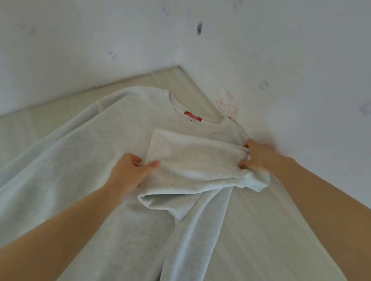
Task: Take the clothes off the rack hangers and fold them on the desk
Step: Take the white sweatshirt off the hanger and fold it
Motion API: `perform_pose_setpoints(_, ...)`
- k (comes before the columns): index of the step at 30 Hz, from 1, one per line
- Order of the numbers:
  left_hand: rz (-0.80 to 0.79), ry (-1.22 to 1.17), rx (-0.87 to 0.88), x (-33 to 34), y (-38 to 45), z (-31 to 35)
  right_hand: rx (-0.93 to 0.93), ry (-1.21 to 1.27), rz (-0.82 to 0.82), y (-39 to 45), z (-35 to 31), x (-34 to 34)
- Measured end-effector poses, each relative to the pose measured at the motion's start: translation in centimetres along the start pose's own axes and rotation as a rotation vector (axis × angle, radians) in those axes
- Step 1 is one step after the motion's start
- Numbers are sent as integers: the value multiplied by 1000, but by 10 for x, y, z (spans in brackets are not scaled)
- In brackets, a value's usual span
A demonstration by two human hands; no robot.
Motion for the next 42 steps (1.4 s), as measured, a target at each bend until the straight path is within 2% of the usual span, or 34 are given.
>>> perform_pose_setpoints(3, -74, 380, 77, 23, -26, -10, -50, 174, 31, -5, 0, 7)
perform_pose_setpoints(5, -95, 524, 160, 30, -34, -15, -103, 276, 88, -10, 0, 5)
perform_pose_setpoints(7, -58, 528, 214, 29, -33, -20, -137, 352, 120, -16, -4, -3)
perform_pose_setpoints(10, 132, 409, 273, 15, -32, -20, -169, 422, 45, -31, -15, -23)
perform_pose_setpoints(13, 260, 294, 327, 0, -34, -17, -211, 236, -94, -47, -34, -40)
perform_pose_setpoints(15, 283, 312, 310, -6, -36, -20, -221, 207, -186, -53, -52, -43)
perform_pose_setpoints(18, 221, 429, 196, -7, -39, -36, -189, 286, -330, -51, -82, -35)
perform_pose_setpoints(20, 202, 384, 122, -9, -44, -47, -184, 413, -411, -44, -104, -25)
perform_pose_setpoints(22, 203, 253, 63, -10, -50, -53, -222, 663, -431, -38, -125, -17)
perform_pose_setpoints(25, 189, 88, -18, -4, -67, -65, -407, 1209, -416, -32, -154, -8)
perform_pose_setpoints(26, 180, 27, -40, 0, -74, -67, -477, 1278, -352, -29, -159, -7)
perform_pose_setpoints(27, 154, -37, -65, 4, -81, -71, -529, 1217, -248, -26, -161, -5)
perform_pose_setpoints(29, 61, -104, -95, 15, -91, -74, -554, 845, -51, -21, -155, -1)
perform_pose_setpoints(31, -23, -123, -104, 26, -100, -76, -535, 458, -25, -15, -145, 14)
perform_pose_setpoints(33, -92, -99, -108, 36, -107, -76, -465, 187, -32, -10, -131, 29)
perform_pose_setpoints(36, -215, 73, -102, 52, -119, -79, -351, -185, 169, -4, -117, 39)
perform_pose_setpoints(38, -241, 214, -68, 60, -124, -86, -331, -172, 327, -7, -111, 43)
perform_pose_setpoints(40, -230, 263, -28, 65, -130, -91, -329, 28, 445, -8, -105, 47)
perform_pose_setpoints(42, -193, 252, -7, 66, -135, -96, -330, 38, 438, -11, -103, 53)
Point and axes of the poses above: each hand's wrist, its own y-axis towards the middle knuckle, its own x-axis out of the palm, z = x × y, the point moved 3 cm from there along y, towards the middle knuckle, and after that the axes turned 10 degrees about -z, right-handed, at the moved point
